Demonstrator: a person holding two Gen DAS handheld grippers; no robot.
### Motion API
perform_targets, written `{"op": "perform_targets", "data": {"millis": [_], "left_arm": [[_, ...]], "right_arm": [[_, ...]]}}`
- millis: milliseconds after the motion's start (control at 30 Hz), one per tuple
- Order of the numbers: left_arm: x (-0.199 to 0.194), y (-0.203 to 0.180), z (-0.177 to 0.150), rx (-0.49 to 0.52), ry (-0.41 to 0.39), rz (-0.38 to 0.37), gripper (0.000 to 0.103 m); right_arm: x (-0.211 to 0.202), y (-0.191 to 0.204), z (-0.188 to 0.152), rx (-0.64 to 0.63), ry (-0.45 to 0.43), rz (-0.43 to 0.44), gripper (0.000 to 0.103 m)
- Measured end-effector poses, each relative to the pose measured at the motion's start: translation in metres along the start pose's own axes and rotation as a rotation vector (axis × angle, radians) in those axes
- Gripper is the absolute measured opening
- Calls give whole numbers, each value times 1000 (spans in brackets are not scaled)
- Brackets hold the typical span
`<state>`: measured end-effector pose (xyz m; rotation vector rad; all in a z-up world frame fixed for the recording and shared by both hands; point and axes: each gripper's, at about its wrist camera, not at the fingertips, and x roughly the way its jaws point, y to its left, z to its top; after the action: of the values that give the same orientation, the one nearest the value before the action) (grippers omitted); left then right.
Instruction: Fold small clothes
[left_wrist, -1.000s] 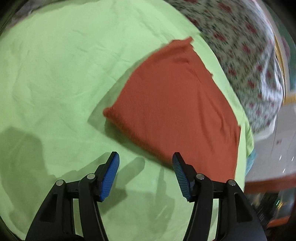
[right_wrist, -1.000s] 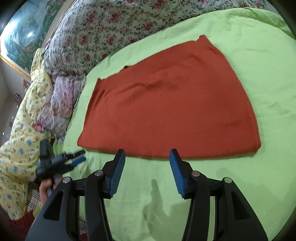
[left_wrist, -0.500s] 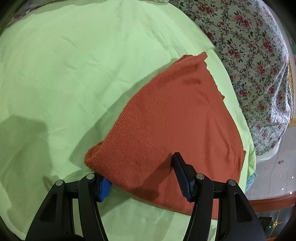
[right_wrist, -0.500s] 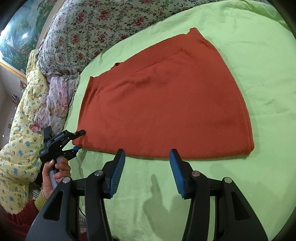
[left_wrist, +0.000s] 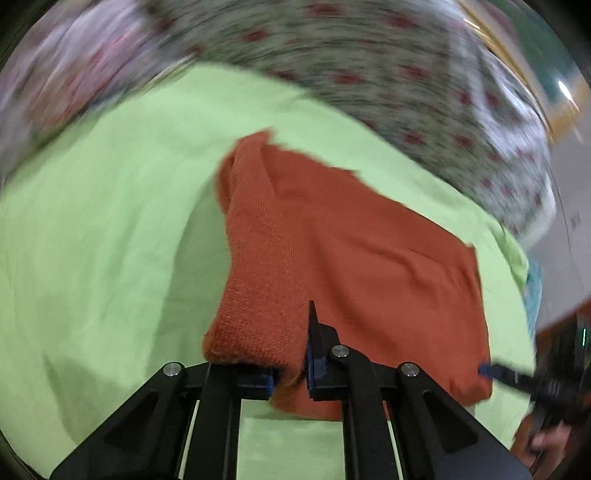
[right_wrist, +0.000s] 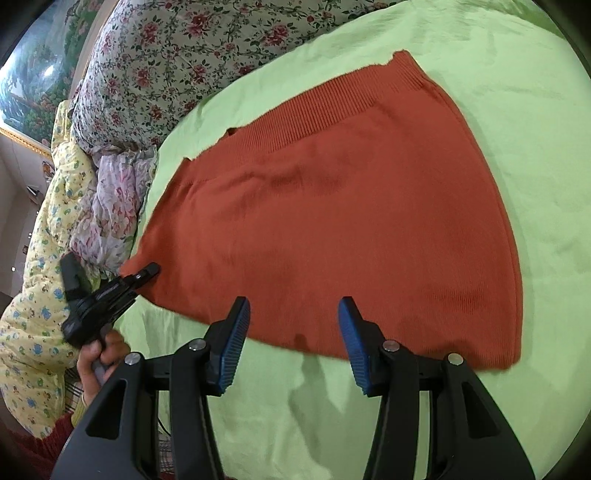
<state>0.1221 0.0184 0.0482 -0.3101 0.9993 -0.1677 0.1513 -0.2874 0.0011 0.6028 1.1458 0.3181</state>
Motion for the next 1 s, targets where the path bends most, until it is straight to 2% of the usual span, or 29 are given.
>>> {"op": "perform_targets", "data": {"millis": [133,267,400,633,733,767,800,833,867,900,1000], "left_arm": [[11,-64,-11,192,24,-29,9],[41,-103,-35,321,89,-7,9],[55,-112,-48,351,120,5,9],[57,-116,-49,379,122,29,9],[58,-116,-48,384,121,37,9],[58,-115,-48,382,123,37,9],[58,-115,-46,379,123,38,9],[56,-115,-46,379,124,36,9],[53,-115,-44,378,121,28,9],[48,-117,-42,379,116,12,9],[33,-130,-40,390,103,-67,9]], "right_arm": [[6,0,27,6,9,45,51],[23,2,61,20,32,96,52],[50,5,88,44,61,183,68],[114,35,124,-1,151,236,69],[138,60,139,-79,167,199,69],[146,69,142,-116,178,182,65],[152,74,144,-144,192,176,54],[161,82,145,-183,218,157,33],[165,86,145,-212,234,125,16],[164,90,145,-234,237,99,15],[128,89,148,-239,165,169,14]]}}
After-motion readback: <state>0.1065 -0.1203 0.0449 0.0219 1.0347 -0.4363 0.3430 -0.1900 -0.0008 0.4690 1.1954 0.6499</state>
